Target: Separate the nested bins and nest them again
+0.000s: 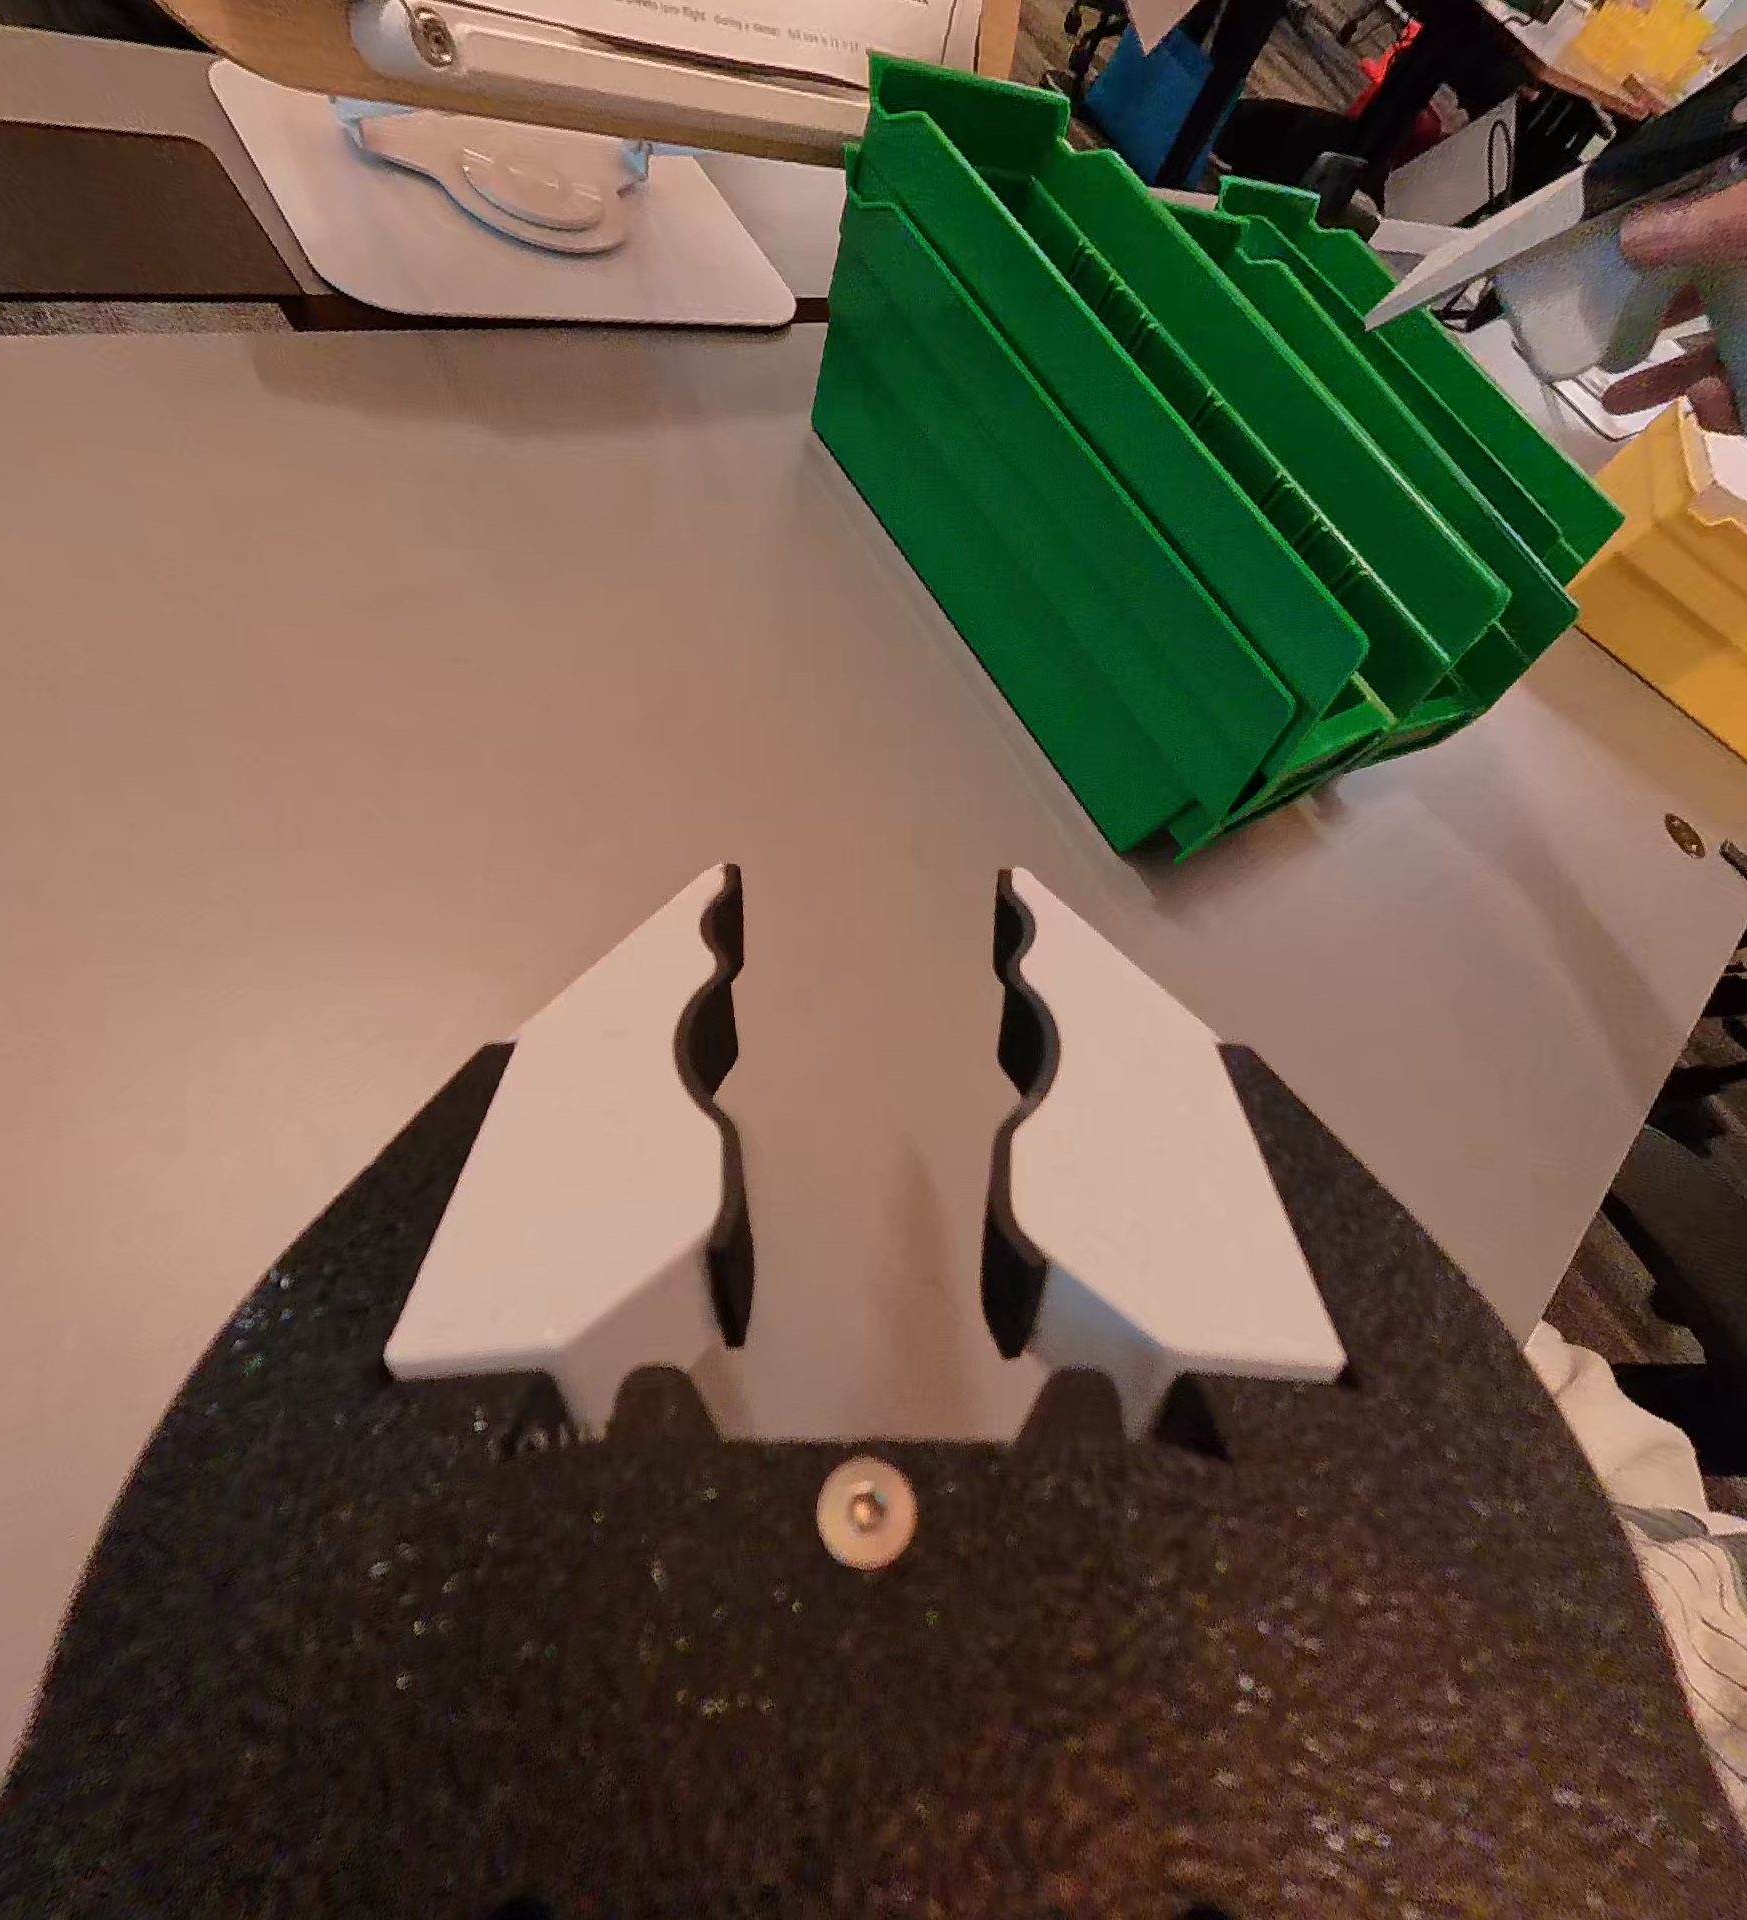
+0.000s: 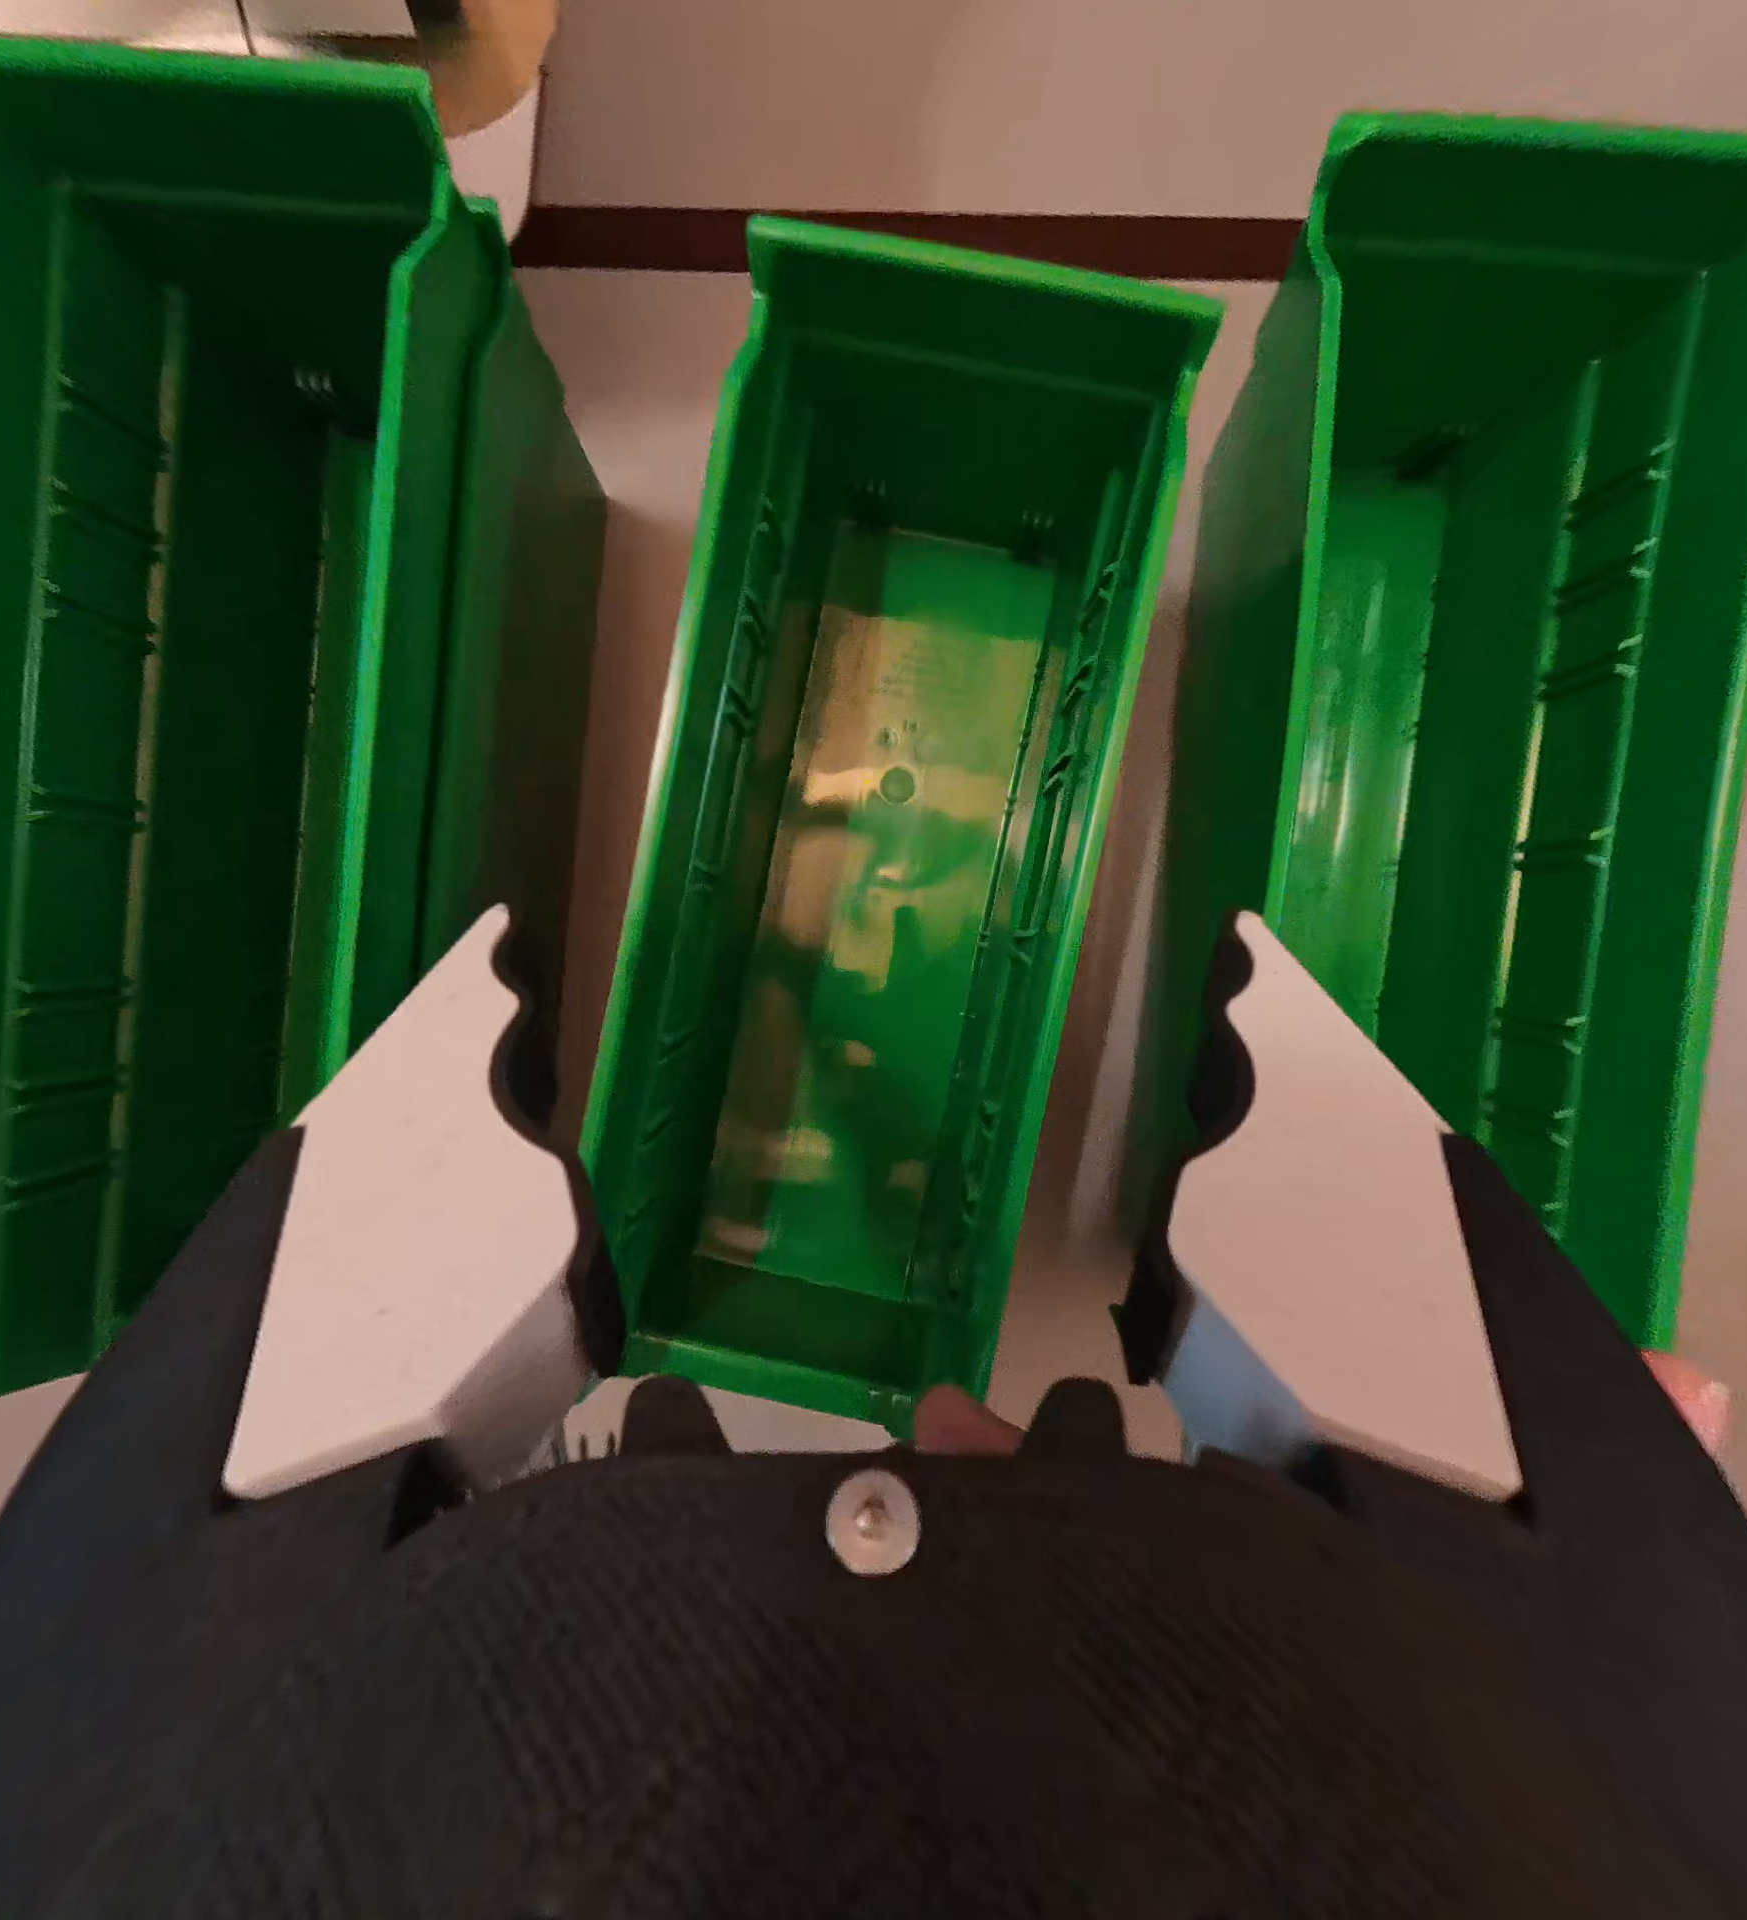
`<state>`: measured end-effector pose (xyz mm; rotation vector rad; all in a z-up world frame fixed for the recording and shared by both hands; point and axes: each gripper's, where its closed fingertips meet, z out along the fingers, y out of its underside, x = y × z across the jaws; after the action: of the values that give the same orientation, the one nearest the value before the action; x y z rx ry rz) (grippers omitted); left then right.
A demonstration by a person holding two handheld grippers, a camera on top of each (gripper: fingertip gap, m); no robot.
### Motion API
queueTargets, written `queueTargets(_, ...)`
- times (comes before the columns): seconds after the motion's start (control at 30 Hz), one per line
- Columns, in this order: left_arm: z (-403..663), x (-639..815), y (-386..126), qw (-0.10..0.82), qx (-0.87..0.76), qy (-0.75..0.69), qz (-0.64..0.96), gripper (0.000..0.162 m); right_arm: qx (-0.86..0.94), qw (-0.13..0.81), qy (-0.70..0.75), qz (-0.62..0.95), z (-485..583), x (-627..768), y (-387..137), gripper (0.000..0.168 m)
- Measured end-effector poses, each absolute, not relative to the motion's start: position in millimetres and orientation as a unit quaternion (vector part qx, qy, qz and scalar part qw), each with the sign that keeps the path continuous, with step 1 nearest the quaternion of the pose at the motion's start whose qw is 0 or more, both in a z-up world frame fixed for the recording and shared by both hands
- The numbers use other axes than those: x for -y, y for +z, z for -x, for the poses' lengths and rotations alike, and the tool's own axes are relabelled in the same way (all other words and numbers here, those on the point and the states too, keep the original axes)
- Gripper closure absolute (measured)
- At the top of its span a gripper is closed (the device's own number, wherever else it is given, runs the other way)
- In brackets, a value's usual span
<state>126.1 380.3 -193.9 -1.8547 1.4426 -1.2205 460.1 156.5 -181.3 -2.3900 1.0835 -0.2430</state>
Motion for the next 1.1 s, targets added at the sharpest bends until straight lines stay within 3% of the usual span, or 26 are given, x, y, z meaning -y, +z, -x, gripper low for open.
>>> queueTargets(0.13,-130,-374,-197,0.235,-0.536,-0.448,0.676,0.115,-0.408,0.191,-0.094,0.888,-467,-138,-203,0.045)
queueTargets(0.33,-134,-366,-204,0.227,-0.553,-0.437,0.673,0.115,-0.416,0.193,-0.029,0.888,-460,-153,-221,0.045)
queueTargets(0.73,-135,-369,-211,0.217,-0.549,-0.438,0.678,0.115,-0.458,0.169,-0.096,0.868,-520,-78,-179,0.049)
queueTargets(1.1,-138,-367,-220,0.201,-0.551,-0.437,0.682,0.115,-0.430,0.156,-0.051,0.888,-534,-54,-218,0.051)
